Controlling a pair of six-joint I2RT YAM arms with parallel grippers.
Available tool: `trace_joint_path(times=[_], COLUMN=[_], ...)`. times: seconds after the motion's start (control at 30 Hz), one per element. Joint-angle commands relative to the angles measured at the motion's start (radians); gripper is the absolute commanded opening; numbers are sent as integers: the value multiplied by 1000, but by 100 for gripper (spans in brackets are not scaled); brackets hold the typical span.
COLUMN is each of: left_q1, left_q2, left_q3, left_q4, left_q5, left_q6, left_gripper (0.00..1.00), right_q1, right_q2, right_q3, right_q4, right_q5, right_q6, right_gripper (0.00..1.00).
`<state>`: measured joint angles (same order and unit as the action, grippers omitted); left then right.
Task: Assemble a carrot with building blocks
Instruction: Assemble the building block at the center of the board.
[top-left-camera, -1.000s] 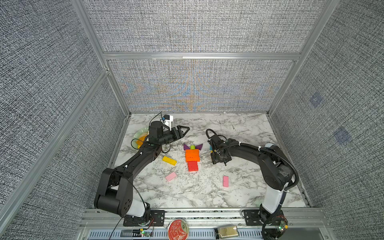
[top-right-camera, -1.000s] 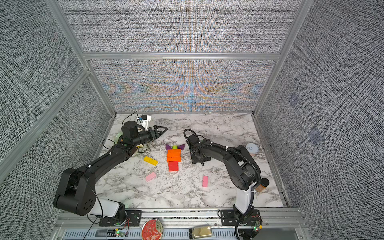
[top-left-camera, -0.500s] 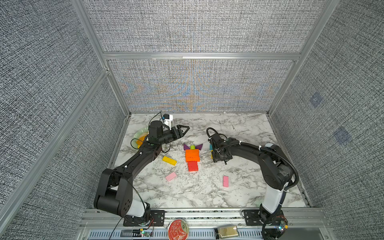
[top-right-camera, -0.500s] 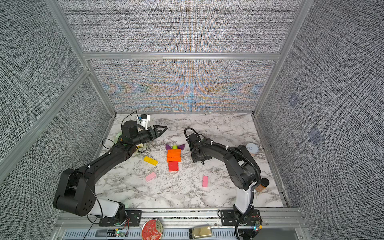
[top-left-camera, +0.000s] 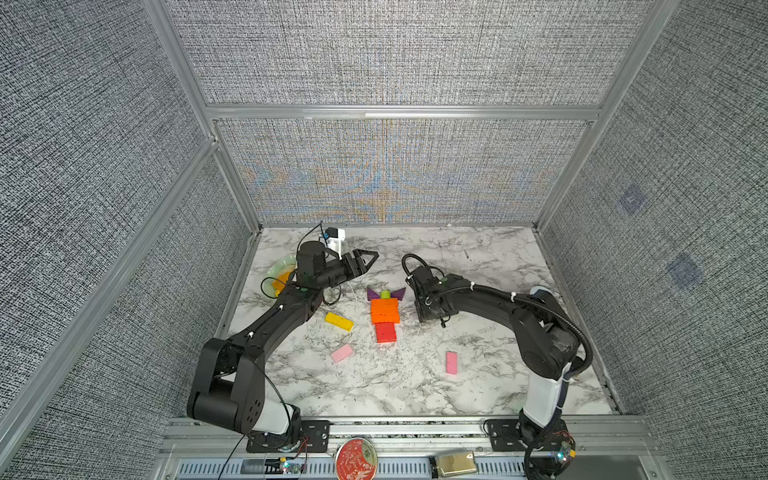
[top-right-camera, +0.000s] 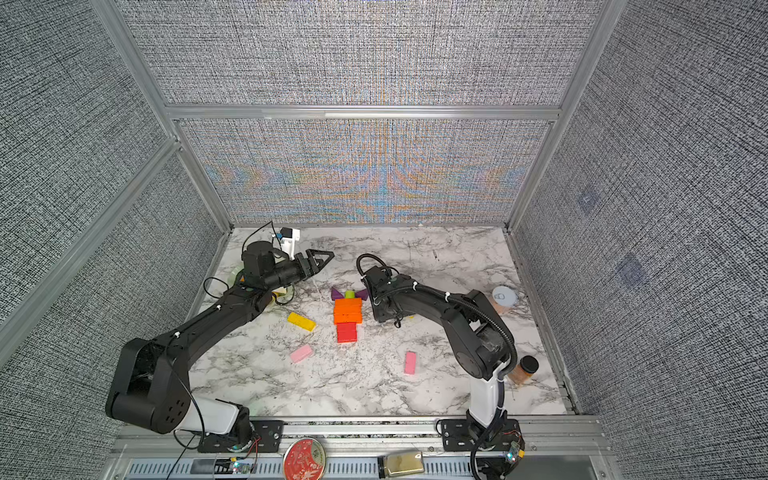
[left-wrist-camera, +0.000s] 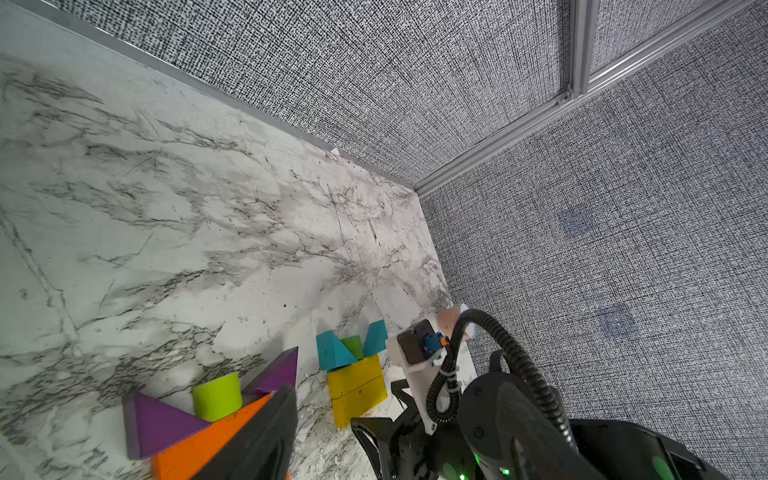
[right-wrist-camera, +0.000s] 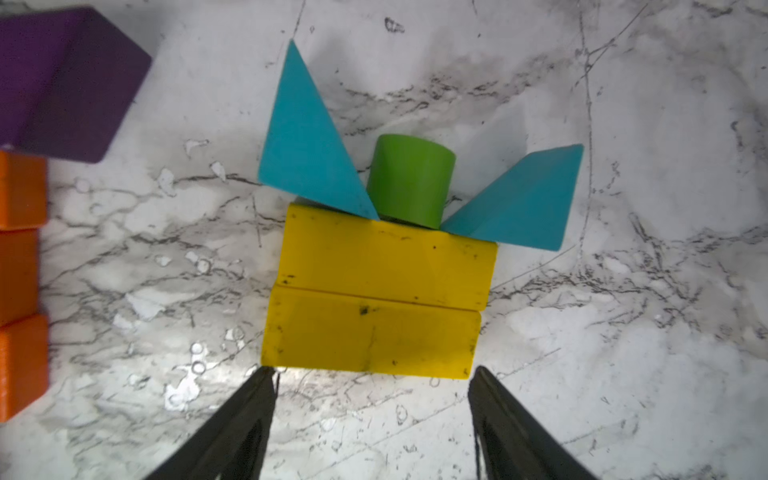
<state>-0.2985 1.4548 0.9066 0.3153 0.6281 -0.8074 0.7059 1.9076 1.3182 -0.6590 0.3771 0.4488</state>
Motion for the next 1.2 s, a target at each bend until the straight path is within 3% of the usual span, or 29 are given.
trace_joint_path(times=[0.0, 0.53, 0.77, 1.03, 1.17], left_q1=[1, 1, 1, 1, 1], left_q2=[-4, -4, -2, -2, 0], left_q3=[9, 12, 13, 14, 12], left_q4=[-8, -17, -19, -19, -18], left_q5=[1, -4, -5, -4, -5], left_q6=[20, 30, 30, 30, 29], left_gripper=[77, 77, 77, 77, 77], right_q1=[3, 13, 13, -55, -62], right_q2=[16, 49, -53, -193, -171], right_q3=[15, 46, -42, -239, -254], right_q4=[-26, -17, -11, 35, 30], right_q5=[50, 35, -13, -163, -125], right_q6=[16, -5, -17, -61, -67], right_gripper=[77, 78, 78, 61, 56])
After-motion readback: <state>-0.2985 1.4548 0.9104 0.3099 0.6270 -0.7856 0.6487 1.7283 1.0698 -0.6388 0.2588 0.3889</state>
